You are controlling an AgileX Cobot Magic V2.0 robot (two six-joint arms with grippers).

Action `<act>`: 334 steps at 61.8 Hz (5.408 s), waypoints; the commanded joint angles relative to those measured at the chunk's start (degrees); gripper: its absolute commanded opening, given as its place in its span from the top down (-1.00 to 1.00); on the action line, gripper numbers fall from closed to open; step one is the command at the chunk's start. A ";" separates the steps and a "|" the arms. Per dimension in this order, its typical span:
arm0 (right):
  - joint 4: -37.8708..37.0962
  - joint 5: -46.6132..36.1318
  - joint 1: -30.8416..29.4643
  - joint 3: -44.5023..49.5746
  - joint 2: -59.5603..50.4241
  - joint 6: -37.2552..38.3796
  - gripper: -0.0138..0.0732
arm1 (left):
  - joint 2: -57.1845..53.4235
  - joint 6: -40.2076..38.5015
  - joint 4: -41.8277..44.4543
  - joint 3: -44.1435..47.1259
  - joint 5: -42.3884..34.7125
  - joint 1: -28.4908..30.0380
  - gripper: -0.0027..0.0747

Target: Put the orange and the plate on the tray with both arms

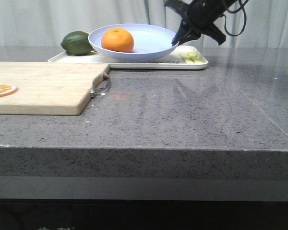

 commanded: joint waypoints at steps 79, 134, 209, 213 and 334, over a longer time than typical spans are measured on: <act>-5.36 17.87 -5.51 -4.56 -15.58 -1.42 0.58 | -0.95 -0.47 -0.05 -1.44 -5.08 0.03 0.98; -27.70 26.45 -5.51 35.73 -46.71 -14.05 0.84 | -0.95 -0.47 -0.05 -1.44 -5.08 0.17 0.98; -27.70 -30.92 -5.42 124.57 -127.74 -17.50 0.84 | -0.95 -0.47 -0.05 -1.44 -5.08 0.17 0.98; -27.70 -33.44 -5.42 126.85 -130.62 -17.50 0.84 | -0.95 -0.47 -0.05 -1.44 -5.08 0.17 0.98; -27.70 -38.30 -5.42 129.65 -133.73 -17.50 0.84 | -1.28 -0.47 -8.62 16.38 -28.30 11.40 0.98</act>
